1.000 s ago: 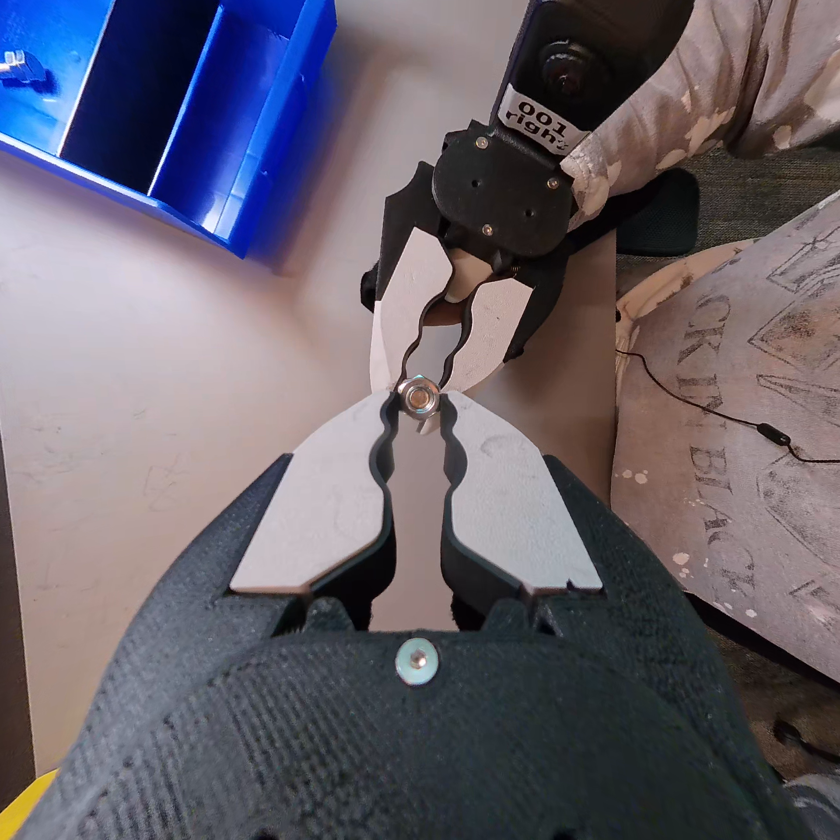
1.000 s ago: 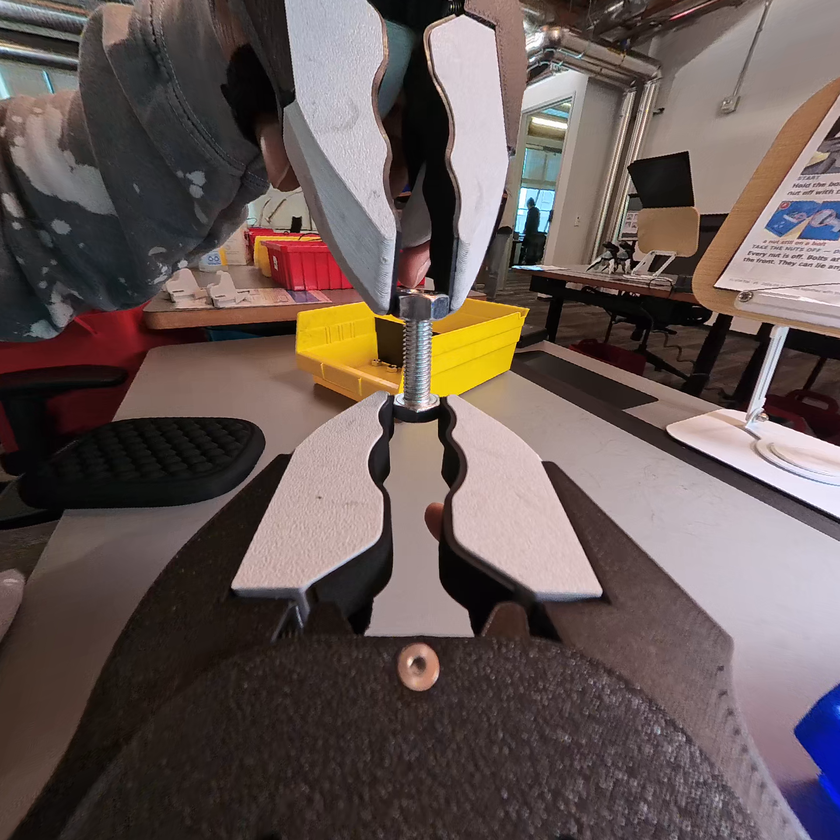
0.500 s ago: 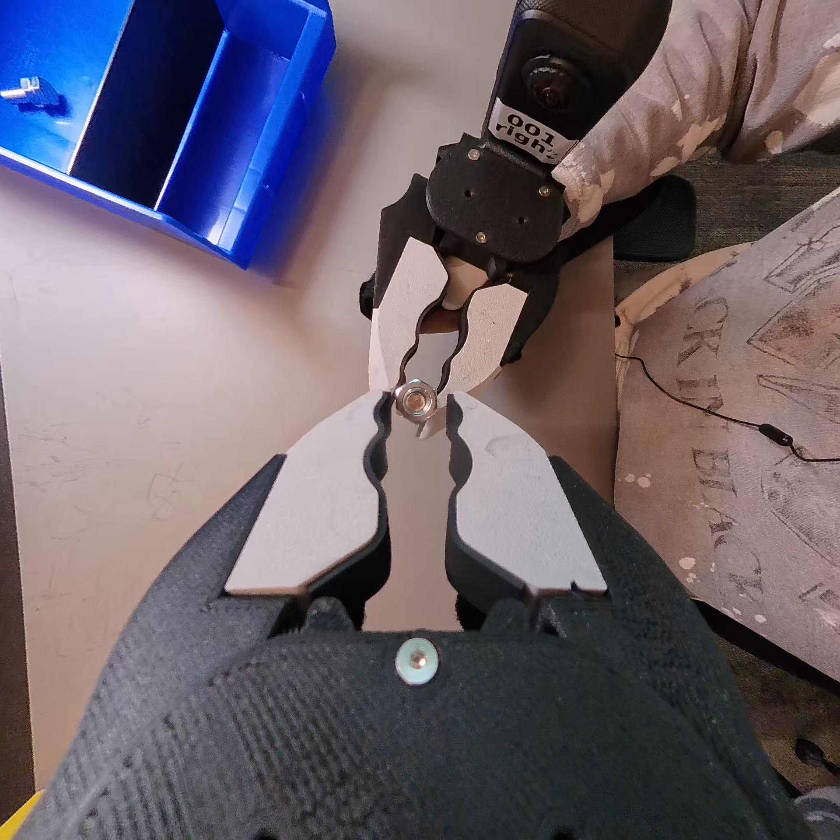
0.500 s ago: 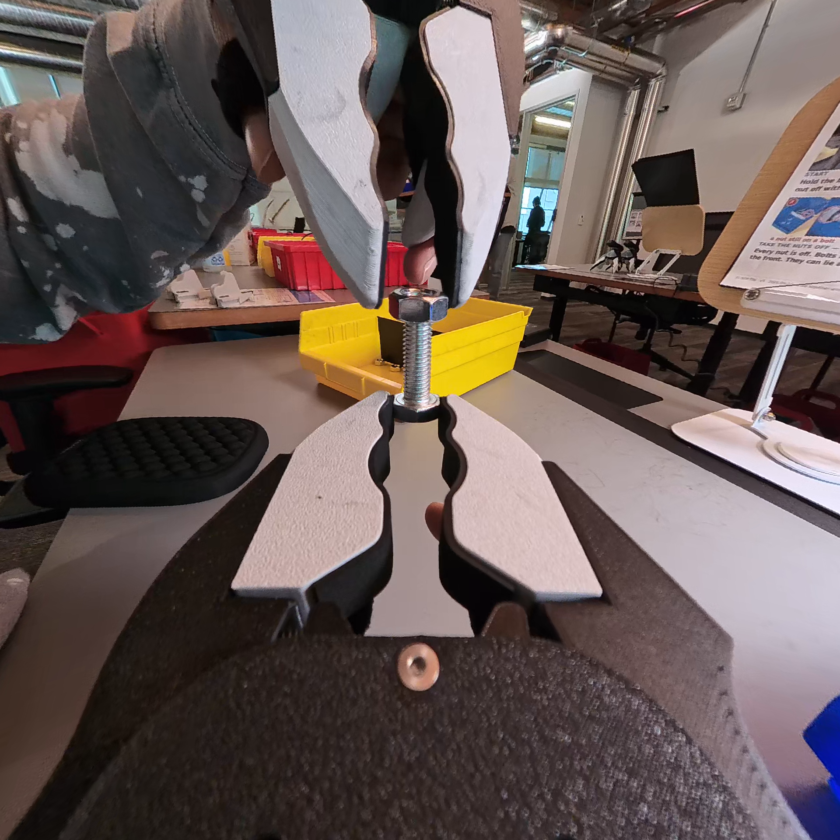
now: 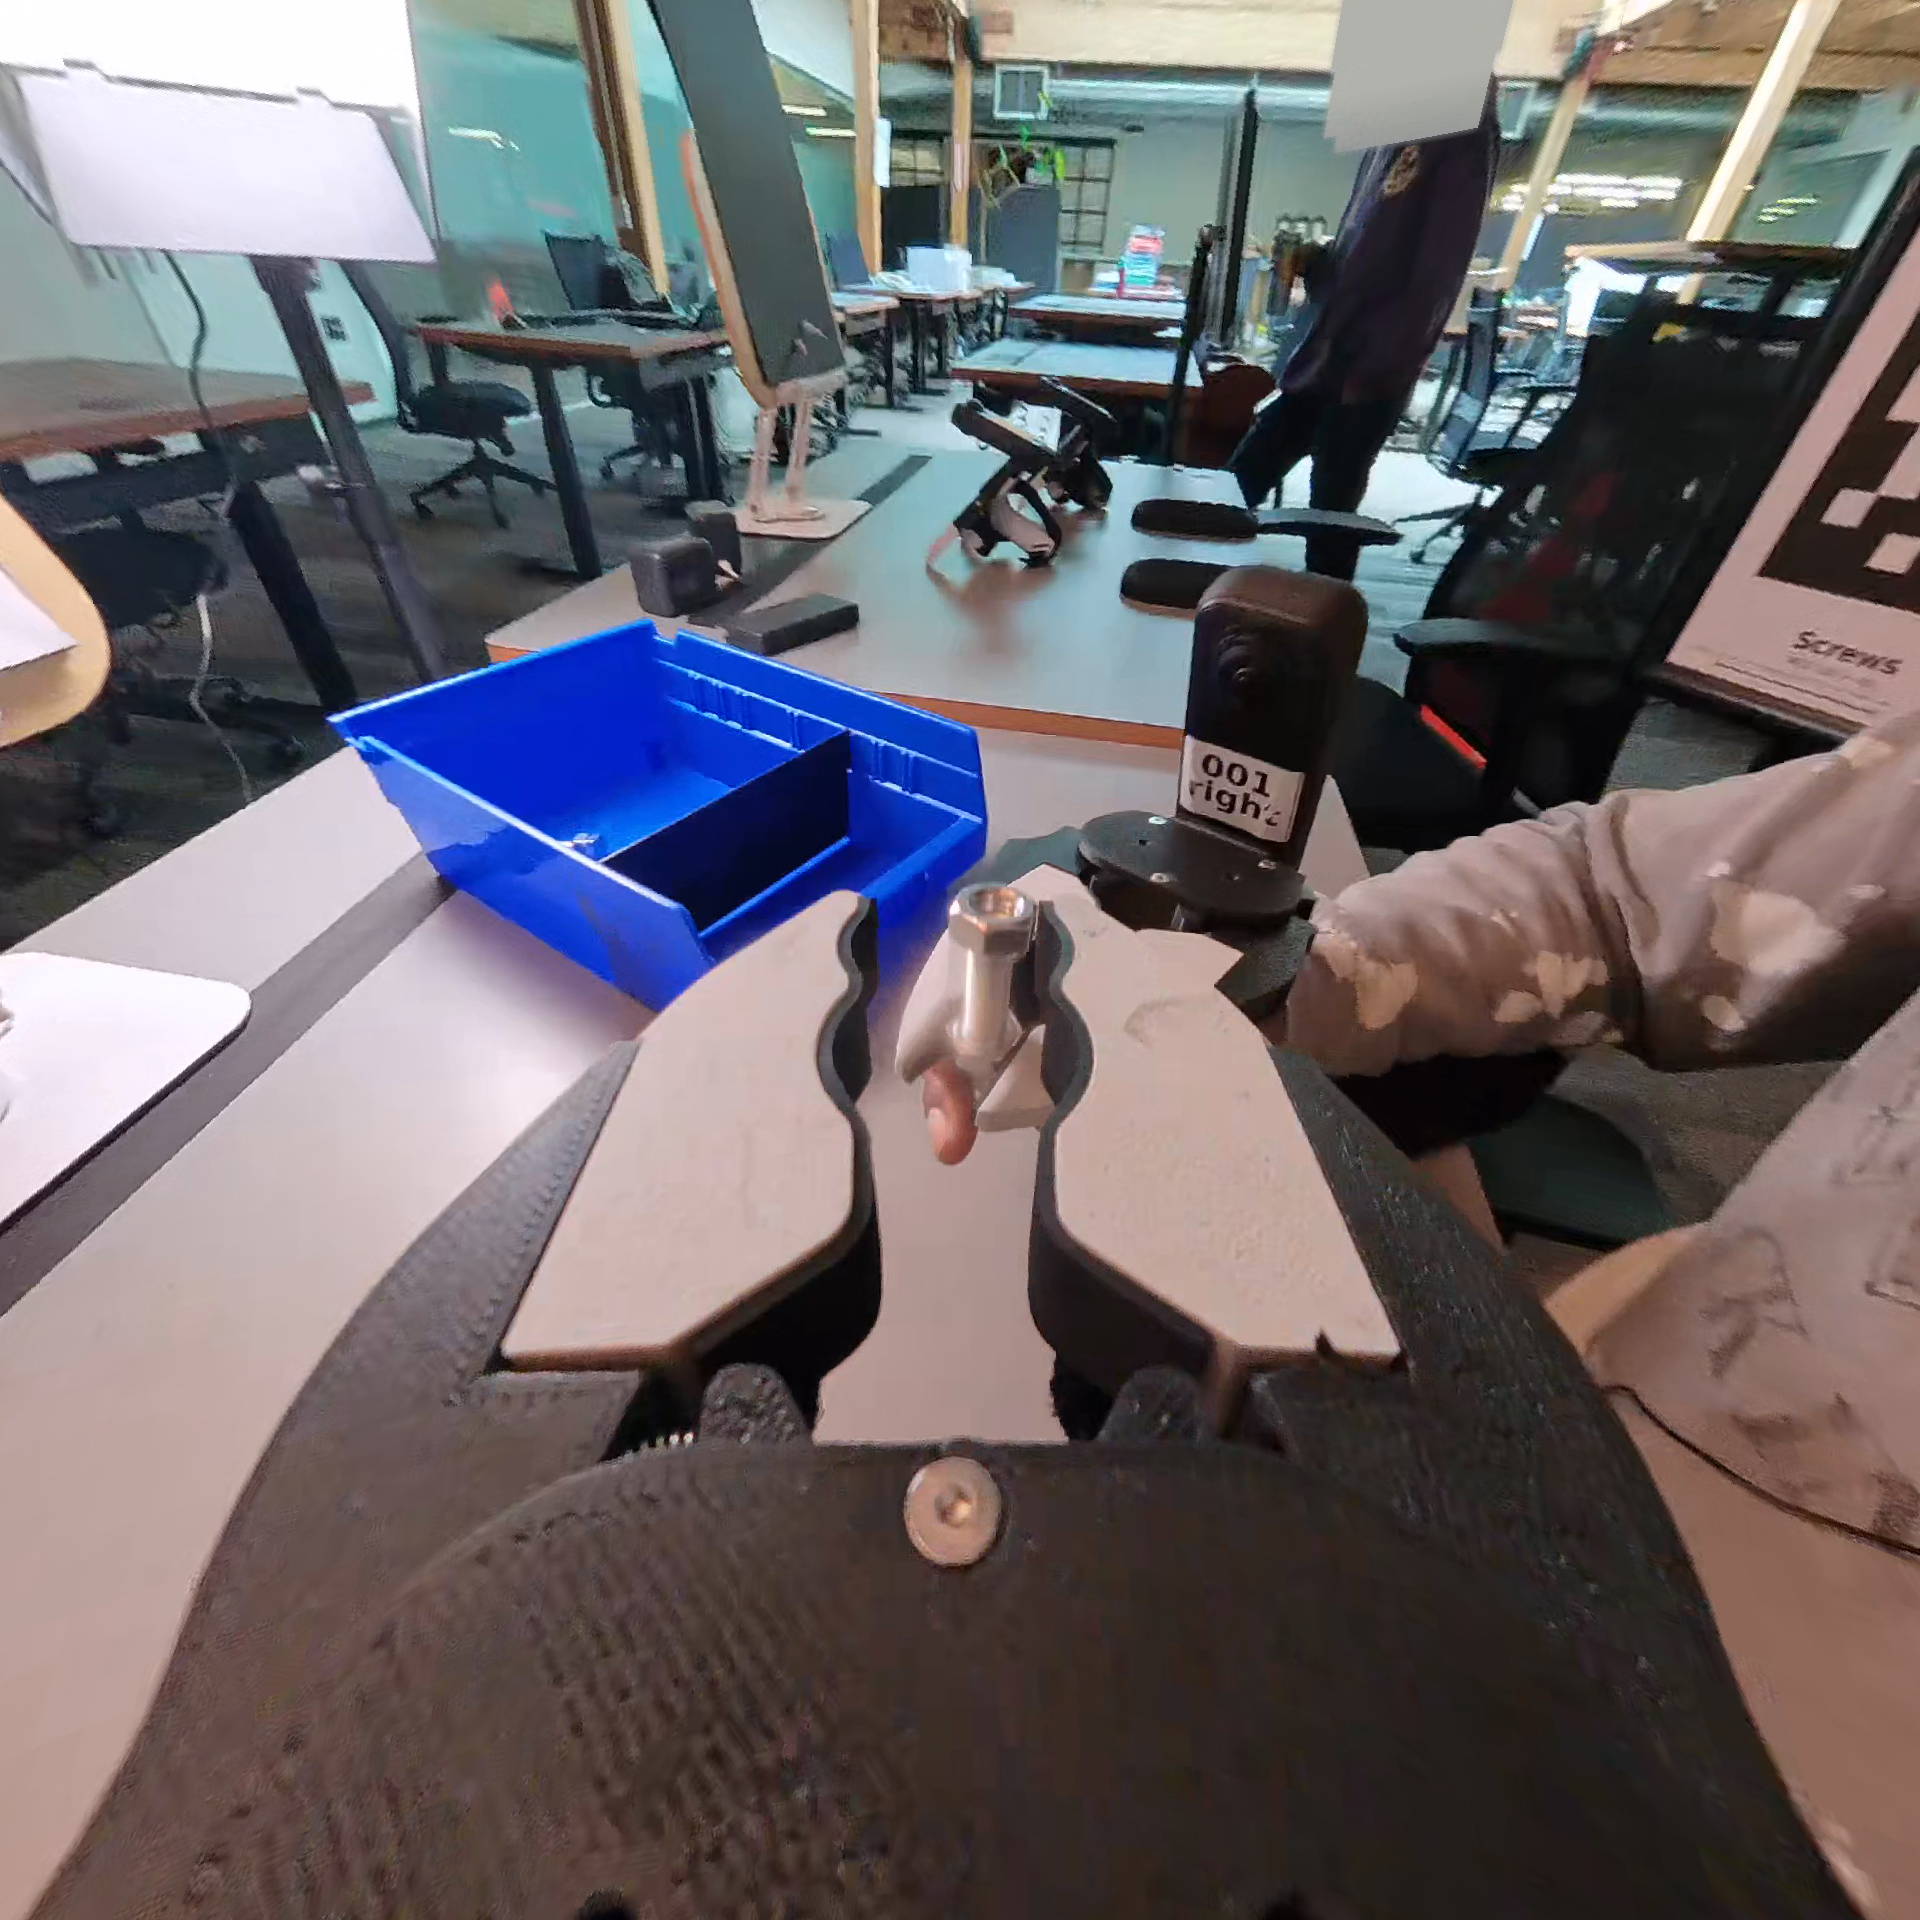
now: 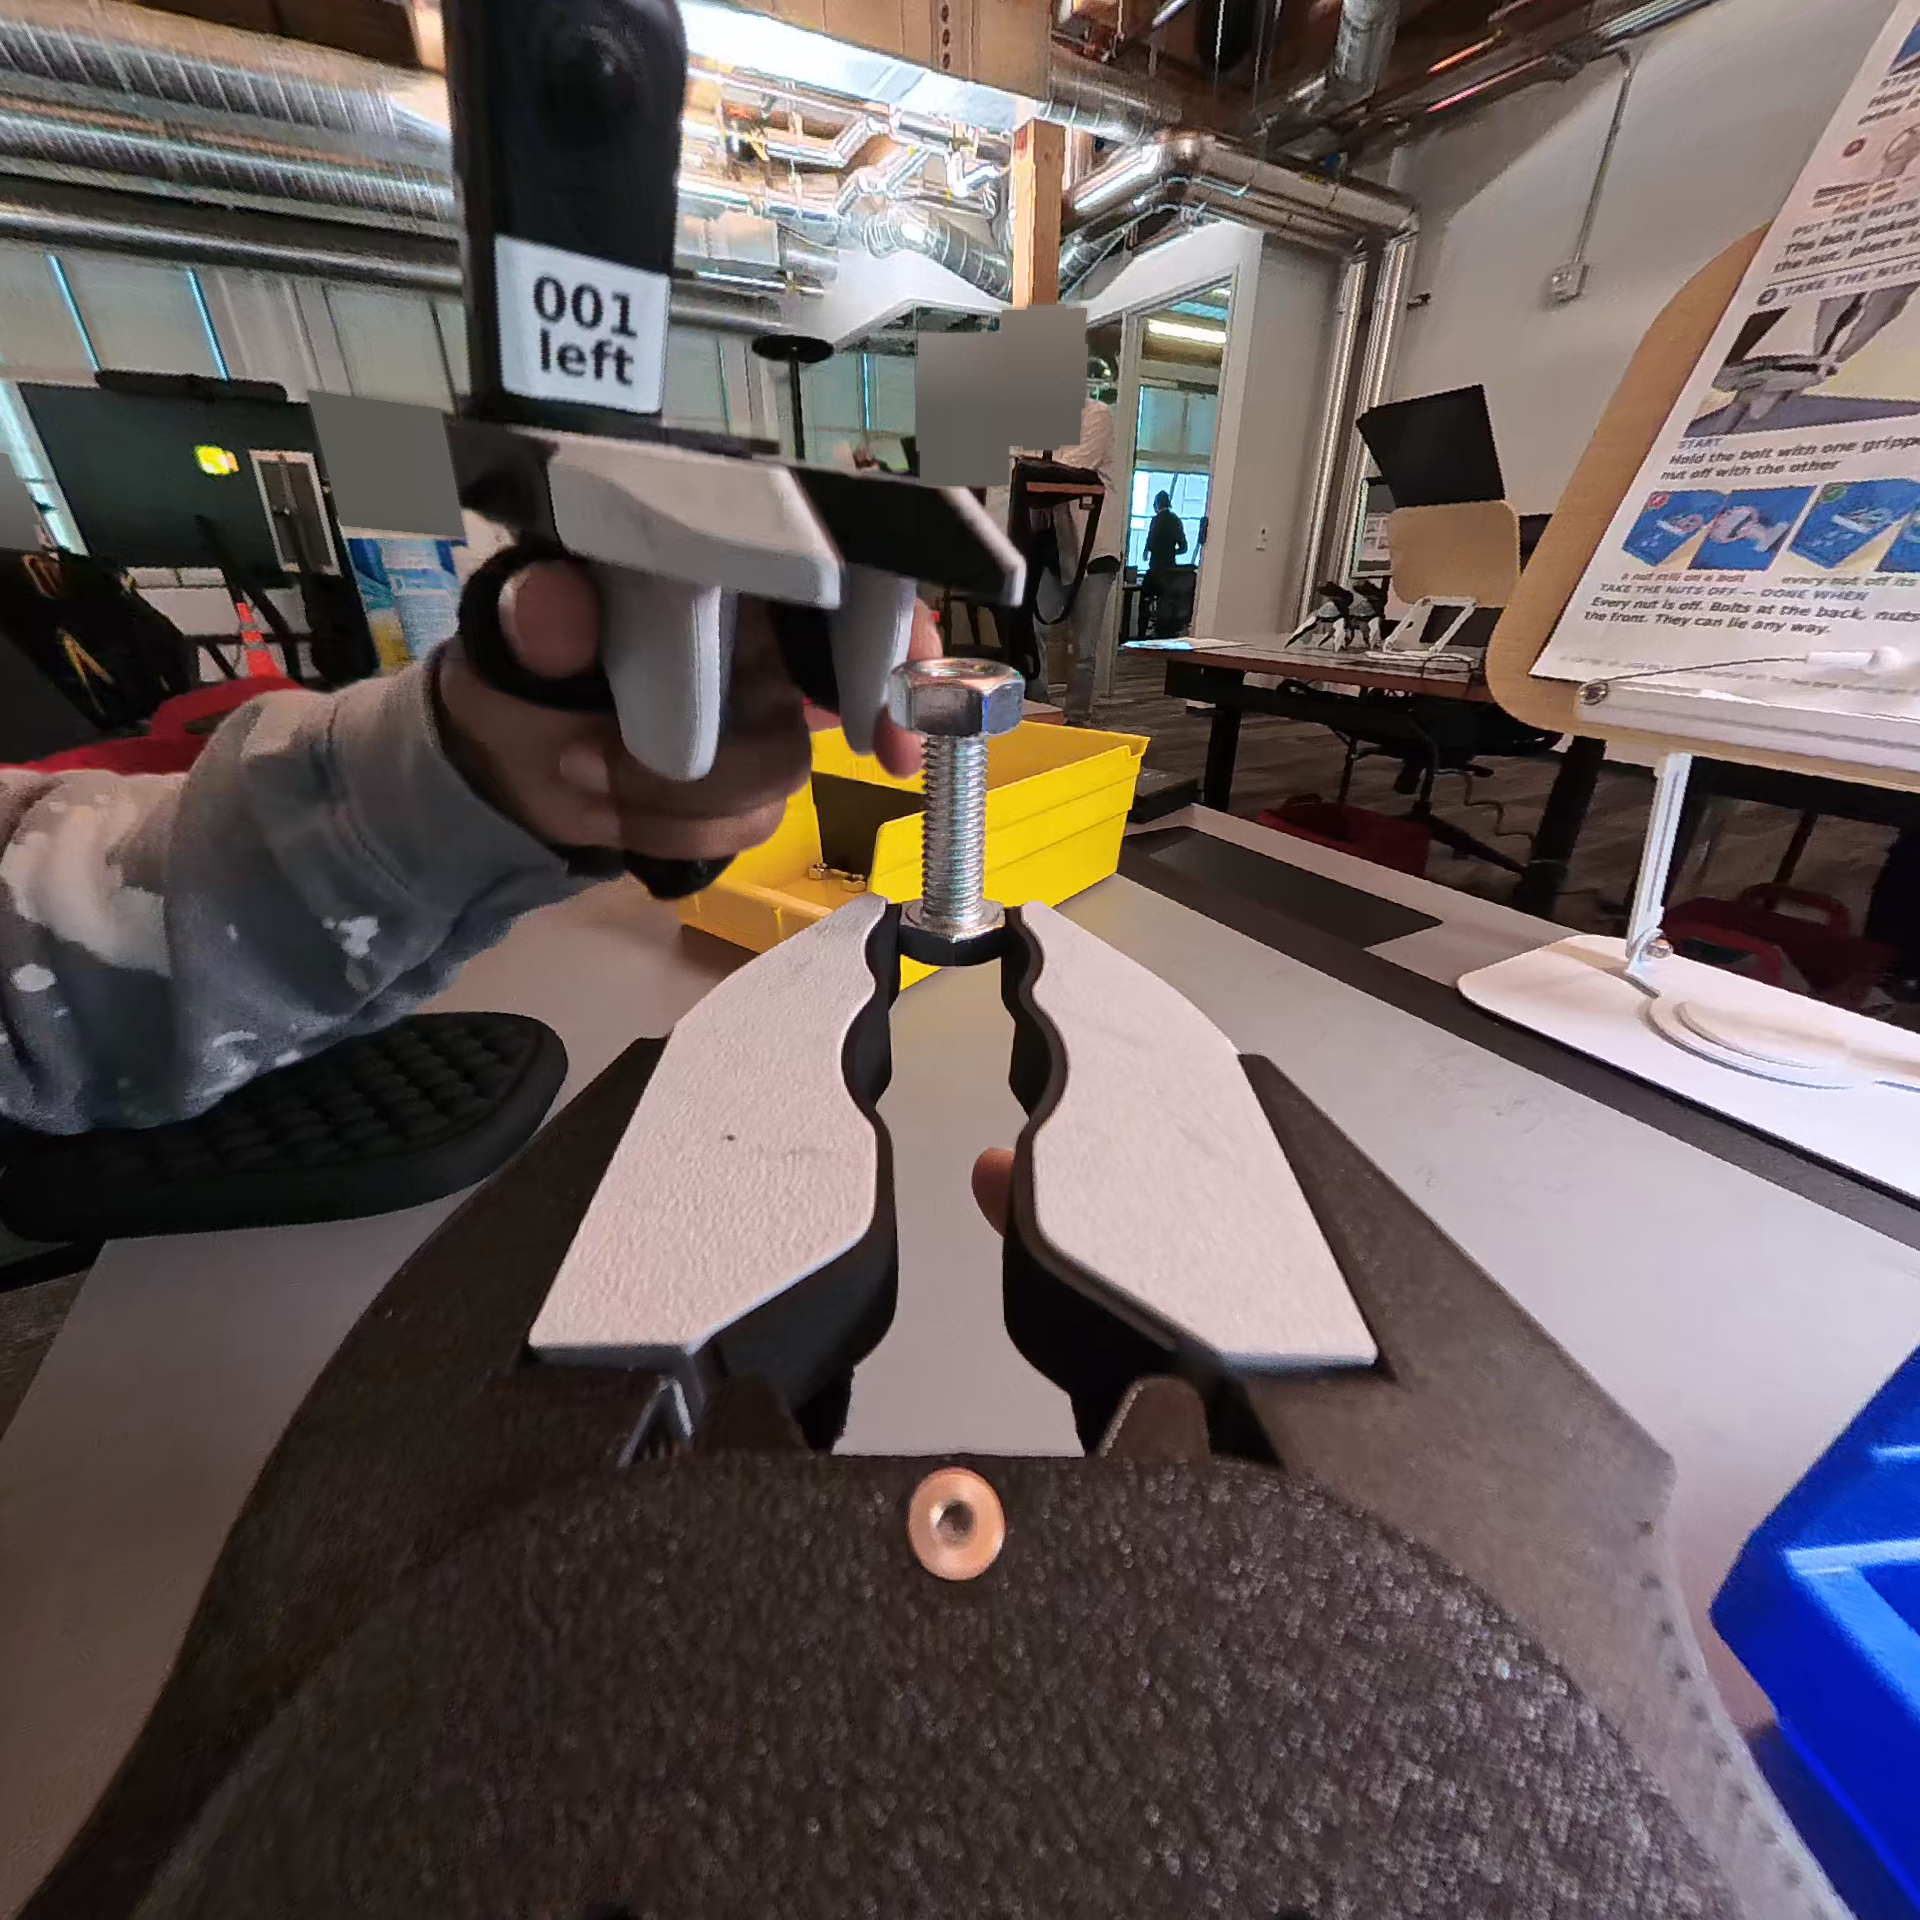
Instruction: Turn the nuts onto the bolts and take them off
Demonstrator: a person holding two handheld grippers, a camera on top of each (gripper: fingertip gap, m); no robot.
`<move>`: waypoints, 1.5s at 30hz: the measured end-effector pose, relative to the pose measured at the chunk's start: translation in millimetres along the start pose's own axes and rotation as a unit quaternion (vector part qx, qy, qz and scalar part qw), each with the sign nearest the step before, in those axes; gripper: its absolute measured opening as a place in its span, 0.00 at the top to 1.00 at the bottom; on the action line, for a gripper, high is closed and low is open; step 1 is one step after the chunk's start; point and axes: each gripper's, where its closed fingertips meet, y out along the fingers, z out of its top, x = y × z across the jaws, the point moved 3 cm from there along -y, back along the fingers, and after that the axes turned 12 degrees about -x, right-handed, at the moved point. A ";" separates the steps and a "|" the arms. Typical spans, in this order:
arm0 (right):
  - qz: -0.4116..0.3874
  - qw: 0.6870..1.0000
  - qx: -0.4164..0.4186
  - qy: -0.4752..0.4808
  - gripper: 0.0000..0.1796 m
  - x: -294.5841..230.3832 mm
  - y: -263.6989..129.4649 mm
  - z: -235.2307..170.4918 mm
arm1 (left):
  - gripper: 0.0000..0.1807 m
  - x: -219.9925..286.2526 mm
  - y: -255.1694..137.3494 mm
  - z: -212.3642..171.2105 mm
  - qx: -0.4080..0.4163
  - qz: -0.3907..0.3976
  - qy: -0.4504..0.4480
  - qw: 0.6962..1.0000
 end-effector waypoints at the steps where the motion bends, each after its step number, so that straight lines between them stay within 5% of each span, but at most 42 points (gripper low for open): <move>1: -0.001 1.000 -0.001 -0.001 0.90 0.3 0.2 -0.1 | 0.84 -0.3 2.0 -3.6 0.004 0.008 0.002 1.000; 28: 0.017 0.999 0.040 0.000 0.90 -2.1 -7.5 9.3 | 0.86 -2.4 10.0 -12.6 0.043 -0.034 -0.039 0.998; 45: -0.013 0.998 0.007 0.066 0.90 19.2 -1.3 -11.5 | 0.86 -21.8 24.9 -53.3 0.030 0.000 -0.075 0.997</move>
